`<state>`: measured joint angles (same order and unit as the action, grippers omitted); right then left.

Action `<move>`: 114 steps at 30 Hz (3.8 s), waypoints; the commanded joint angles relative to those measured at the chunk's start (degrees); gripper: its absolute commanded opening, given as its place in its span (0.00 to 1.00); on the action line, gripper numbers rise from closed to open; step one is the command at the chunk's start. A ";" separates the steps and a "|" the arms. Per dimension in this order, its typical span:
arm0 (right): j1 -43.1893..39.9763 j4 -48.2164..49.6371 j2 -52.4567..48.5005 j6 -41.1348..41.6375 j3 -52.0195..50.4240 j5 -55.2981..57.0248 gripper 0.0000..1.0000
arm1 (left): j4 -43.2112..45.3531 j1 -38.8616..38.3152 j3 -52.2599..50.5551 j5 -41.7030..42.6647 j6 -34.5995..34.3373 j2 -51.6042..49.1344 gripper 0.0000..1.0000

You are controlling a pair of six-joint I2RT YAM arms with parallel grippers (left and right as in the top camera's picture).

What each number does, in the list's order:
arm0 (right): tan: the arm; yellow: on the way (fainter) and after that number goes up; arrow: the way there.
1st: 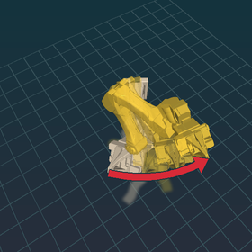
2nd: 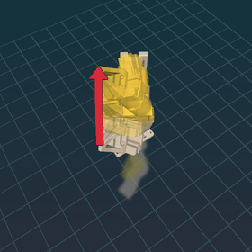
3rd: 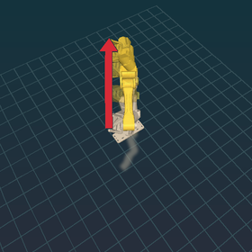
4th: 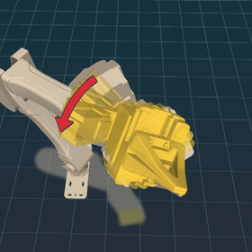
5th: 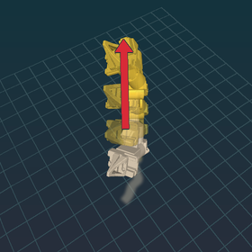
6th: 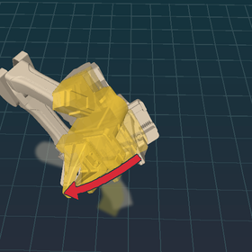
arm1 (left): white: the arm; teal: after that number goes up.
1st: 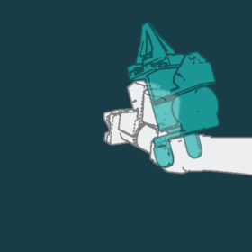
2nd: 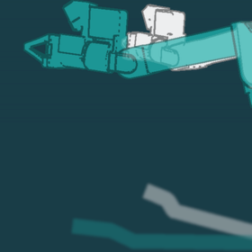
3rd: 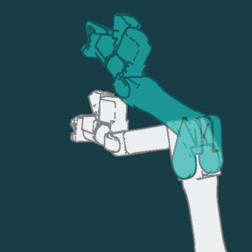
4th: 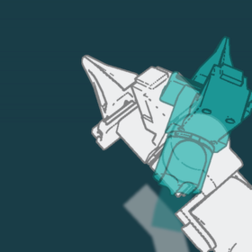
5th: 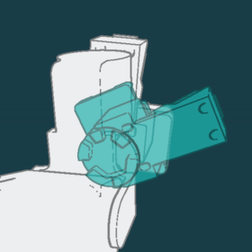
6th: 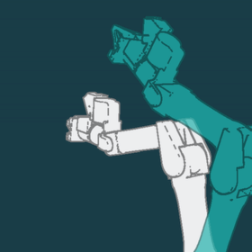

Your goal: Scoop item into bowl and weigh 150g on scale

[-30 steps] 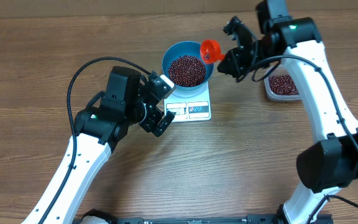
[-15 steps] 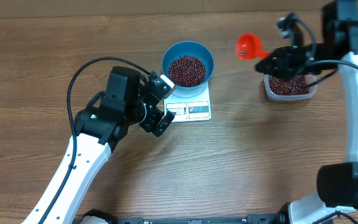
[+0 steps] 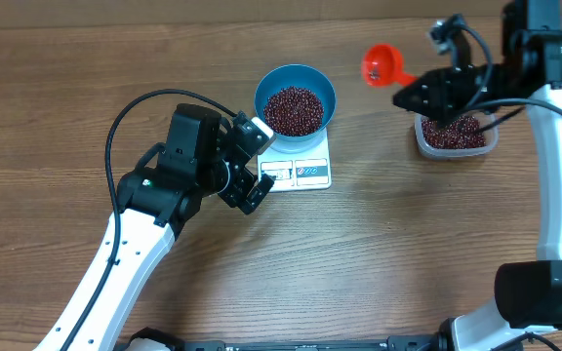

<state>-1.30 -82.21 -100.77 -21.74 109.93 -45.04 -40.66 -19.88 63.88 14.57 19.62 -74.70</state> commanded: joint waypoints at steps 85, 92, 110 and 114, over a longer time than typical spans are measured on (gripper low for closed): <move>2.86 3.74 -2.86 23.30 -14.27 73.75 0.04 | 0.20 -0.39 -0.13 0.07 -0.55 -0.24 0.99; 2.86 3.74 -2.82 17.55 -8.35 54.64 0.04 | 0.20 -0.39 -0.13 0.07 -0.55 -0.24 1.00; 17.07 21.77 -3.52 12.17 -4.59 29.49 0.04 | 0.20 -0.39 -0.13 0.07 -0.55 -0.24 1.00; 20.96 24.94 -5.51 10.78 -6.03 32.54 0.04 | 0.20 -0.39 -0.13 0.07 -0.55 -0.24 1.00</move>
<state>18.22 -58.33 -105.14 -9.28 104.86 -14.55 -40.66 -19.88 63.88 14.55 19.62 -74.70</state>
